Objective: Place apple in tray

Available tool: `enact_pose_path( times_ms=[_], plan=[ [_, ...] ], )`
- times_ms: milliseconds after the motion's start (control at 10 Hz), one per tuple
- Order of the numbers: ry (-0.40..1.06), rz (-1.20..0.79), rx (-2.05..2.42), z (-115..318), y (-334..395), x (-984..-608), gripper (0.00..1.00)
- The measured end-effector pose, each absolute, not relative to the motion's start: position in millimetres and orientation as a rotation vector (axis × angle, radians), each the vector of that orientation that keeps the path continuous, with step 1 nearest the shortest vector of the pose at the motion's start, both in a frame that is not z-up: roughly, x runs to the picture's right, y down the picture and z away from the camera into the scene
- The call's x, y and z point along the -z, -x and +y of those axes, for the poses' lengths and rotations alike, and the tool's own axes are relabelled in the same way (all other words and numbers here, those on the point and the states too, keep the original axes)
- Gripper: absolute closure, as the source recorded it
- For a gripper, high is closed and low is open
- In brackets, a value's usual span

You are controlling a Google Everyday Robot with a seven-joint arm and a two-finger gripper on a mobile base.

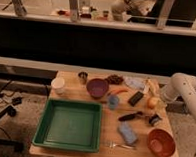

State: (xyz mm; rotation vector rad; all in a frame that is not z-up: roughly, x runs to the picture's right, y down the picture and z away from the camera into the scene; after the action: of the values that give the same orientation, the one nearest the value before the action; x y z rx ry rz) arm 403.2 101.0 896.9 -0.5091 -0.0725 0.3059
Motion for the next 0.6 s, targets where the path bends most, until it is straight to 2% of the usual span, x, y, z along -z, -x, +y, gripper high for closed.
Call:
enact_pose_path(
  times_ms=[600],
  plan=[
    [0.539, -0.079, -0.3, 108.8, -401.2, -904.2, 0.2]
  ],
)
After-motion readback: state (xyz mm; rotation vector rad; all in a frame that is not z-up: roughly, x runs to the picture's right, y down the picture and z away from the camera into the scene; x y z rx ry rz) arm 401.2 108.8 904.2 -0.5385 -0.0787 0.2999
